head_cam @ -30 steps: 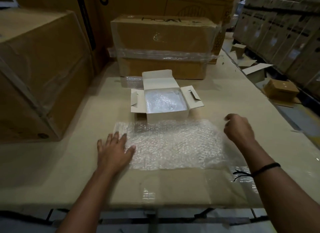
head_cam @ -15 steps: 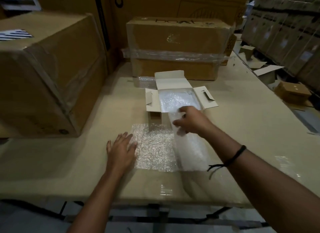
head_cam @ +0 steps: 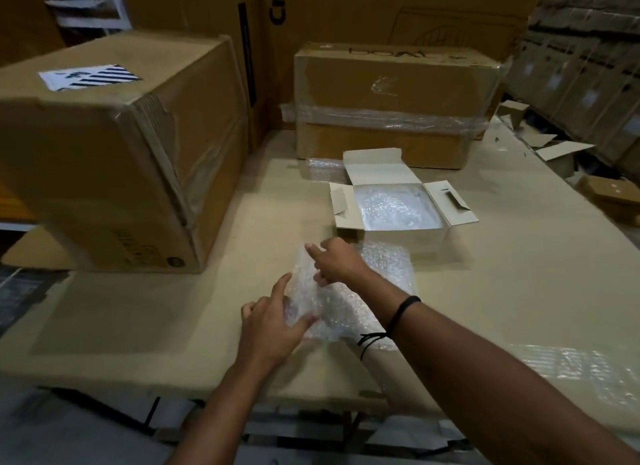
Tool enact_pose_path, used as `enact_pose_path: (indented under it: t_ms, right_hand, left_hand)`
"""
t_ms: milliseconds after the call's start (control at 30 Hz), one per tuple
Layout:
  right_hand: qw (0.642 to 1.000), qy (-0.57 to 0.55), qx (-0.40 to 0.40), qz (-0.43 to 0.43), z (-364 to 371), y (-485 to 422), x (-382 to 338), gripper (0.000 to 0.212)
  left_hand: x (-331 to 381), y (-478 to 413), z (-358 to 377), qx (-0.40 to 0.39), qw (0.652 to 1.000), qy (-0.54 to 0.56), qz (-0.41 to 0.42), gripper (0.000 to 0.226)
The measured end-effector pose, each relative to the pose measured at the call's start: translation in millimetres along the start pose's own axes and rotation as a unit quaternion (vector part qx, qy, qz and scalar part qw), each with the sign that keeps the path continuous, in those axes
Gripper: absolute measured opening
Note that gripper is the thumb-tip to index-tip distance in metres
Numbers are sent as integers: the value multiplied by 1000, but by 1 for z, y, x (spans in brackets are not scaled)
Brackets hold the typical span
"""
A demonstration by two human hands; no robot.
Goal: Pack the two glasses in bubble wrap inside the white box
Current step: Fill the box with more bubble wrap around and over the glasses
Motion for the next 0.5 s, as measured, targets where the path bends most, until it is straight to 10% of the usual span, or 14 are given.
enact_pose_path:
  t_ms: [200, 500]
  right_hand:
    - [963, 207, 170, 0, -35, 23, 63, 15]
    - [962, 178, 126, 163, -46, 37, 136, 65]
  left_hand:
    - [-10, -16, -10, 84, 988, -130, -2, 28]
    - [-1, -23, 17, -116, 976, -174, 66, 57]
Point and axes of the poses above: each hand's wrist, its own y-axis away from the middle knuckle, its own z-axis out of the palm, x = y × z, the point moved 2 cm from there along -y, towards the middle knuckle, and after that the axes turned 11 degrees about y, right-handed, at the moved point
